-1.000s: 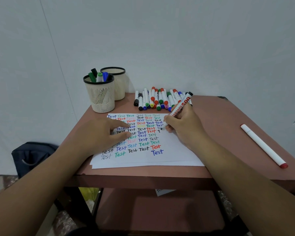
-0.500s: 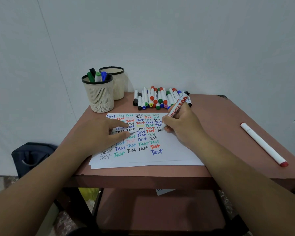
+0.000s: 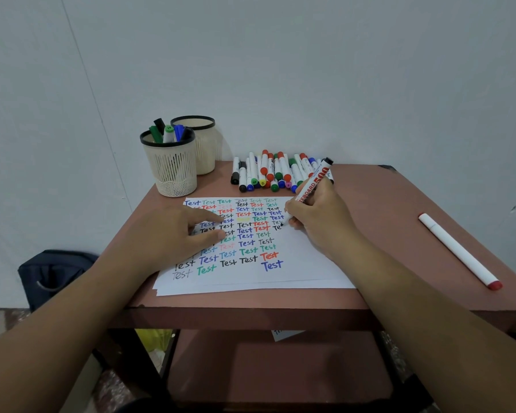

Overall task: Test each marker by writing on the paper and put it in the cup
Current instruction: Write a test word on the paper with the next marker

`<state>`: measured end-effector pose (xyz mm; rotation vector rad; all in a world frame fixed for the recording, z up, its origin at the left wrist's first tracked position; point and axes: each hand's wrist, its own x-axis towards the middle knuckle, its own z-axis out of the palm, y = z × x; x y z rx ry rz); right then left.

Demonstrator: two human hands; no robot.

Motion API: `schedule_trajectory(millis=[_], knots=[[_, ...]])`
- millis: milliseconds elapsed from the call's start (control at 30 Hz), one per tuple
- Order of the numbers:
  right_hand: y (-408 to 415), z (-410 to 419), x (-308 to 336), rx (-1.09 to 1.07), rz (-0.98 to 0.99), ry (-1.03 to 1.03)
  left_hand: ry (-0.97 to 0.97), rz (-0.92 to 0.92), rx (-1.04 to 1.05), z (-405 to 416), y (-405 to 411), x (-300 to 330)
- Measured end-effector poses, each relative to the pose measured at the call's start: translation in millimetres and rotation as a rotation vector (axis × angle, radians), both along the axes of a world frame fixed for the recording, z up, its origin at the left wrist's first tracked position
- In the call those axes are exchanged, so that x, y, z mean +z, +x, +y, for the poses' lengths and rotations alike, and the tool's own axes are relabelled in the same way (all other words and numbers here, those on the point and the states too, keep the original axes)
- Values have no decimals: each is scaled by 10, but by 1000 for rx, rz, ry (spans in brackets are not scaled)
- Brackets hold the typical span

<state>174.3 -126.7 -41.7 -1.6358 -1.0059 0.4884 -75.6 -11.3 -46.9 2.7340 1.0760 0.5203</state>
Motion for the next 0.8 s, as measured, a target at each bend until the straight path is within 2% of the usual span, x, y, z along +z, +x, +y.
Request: schedule_trajectory(millis=[800], knots=[[27,14,-19,-61,-5,7,0,8,-7,19,12,0]])
